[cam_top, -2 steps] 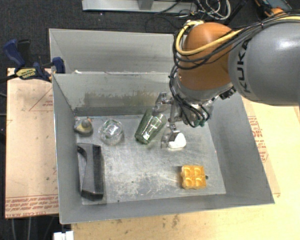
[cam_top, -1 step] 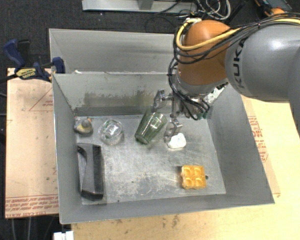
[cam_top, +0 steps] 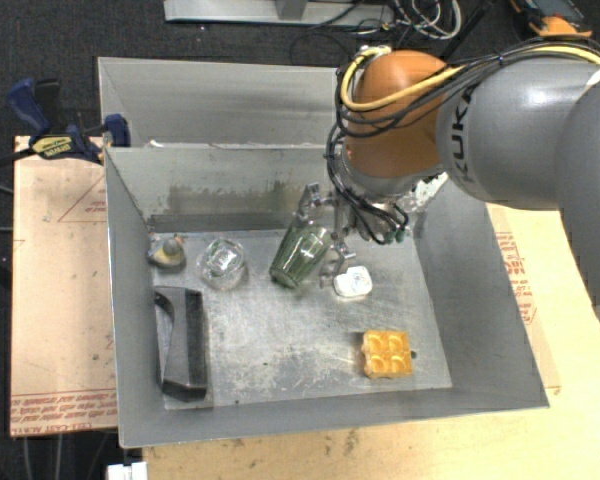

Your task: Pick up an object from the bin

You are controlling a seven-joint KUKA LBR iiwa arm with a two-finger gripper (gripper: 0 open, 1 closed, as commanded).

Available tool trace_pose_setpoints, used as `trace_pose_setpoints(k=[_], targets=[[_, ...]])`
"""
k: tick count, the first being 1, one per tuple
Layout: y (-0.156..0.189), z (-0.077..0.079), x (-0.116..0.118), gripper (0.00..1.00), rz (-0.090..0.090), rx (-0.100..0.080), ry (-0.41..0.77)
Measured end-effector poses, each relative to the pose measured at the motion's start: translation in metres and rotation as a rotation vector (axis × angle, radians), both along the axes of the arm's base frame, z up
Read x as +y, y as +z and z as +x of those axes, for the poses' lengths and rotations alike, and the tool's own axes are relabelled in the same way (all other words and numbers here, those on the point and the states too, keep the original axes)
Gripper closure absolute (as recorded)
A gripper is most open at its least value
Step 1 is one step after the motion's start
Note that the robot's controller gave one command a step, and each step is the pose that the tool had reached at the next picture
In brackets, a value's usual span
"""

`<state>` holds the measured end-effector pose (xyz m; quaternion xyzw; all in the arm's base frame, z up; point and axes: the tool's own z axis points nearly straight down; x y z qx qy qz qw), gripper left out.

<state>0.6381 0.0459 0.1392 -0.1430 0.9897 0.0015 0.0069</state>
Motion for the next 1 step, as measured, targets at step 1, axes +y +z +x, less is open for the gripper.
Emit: trace_pose_setpoints(k=[1], targets=[[-0.0591,0.0161,0.0024,0.00,-0.006,0.003,0.292]])
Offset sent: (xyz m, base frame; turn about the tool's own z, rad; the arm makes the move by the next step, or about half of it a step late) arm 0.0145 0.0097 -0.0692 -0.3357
